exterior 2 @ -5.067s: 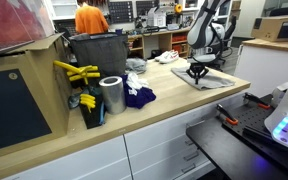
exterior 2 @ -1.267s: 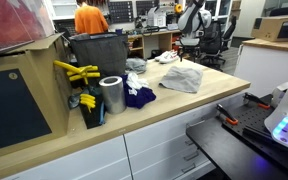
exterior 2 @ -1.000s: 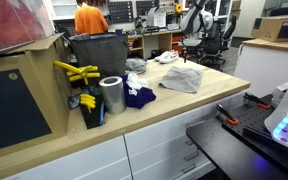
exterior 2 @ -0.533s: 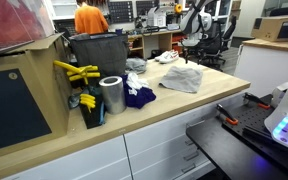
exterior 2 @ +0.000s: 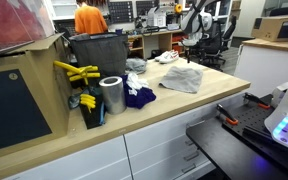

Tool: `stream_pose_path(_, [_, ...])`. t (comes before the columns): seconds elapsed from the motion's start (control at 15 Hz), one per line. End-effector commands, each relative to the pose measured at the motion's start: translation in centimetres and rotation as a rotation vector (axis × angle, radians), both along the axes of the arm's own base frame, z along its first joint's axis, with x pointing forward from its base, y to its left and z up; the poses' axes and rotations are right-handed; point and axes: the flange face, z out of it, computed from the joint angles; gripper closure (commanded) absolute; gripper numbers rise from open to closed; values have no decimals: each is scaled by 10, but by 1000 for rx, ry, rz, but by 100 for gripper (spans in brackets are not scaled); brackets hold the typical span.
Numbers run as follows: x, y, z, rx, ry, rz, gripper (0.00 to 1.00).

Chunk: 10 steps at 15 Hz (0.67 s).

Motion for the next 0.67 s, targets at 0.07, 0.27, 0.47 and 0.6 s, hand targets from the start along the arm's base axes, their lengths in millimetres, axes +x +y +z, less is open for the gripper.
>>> stream_pose_path(0.07, [2, -9, -8, 3, 21, -78, 0])
stream_pose_path(0.27, [-1, -11, -18, -3, 37, -102, 0])
stream_pose_path(0.47, [-1, -13, -29, -4, 52, -126, 0])
stream_pose_path(0.6, [-1, -14, -34, -10, 59, -135, 0])
